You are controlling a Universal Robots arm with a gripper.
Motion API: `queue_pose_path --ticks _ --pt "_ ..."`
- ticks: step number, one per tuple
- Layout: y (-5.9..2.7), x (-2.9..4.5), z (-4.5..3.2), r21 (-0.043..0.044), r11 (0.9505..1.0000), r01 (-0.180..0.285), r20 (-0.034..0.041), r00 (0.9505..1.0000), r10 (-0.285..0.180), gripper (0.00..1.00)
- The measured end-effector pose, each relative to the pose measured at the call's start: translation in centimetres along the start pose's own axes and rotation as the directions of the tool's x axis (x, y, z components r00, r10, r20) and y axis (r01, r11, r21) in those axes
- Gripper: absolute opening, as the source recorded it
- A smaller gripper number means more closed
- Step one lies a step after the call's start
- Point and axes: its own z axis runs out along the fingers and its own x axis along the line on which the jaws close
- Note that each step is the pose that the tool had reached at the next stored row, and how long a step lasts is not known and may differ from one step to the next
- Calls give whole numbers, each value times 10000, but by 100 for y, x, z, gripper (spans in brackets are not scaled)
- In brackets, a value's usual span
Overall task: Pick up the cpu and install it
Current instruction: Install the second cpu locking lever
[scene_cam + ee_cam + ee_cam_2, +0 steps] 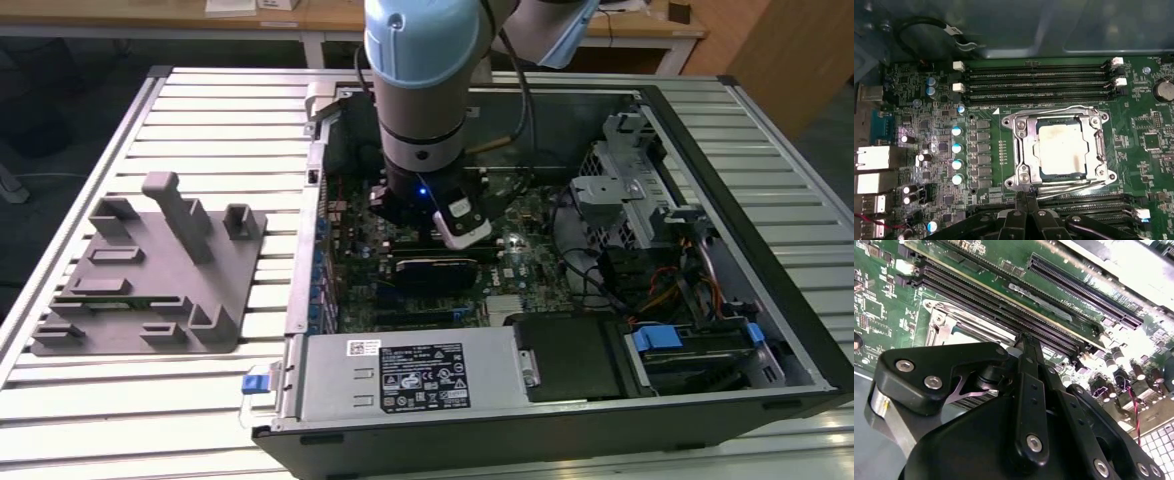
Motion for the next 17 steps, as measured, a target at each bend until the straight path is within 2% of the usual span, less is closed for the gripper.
queue_pose_path --ticks 5,7,13,17 --pt "-28 10 0 -132 9999 -9 -7 10000 9 11" --pt "-39 18 1 -228 9997 -15 -14 10000 14 11" --pt "-72 52 8 -594 9982 -38 -37 10000 36 11" --pt "-106 55 17 -678 9977 -45 -41 10000 42 11"
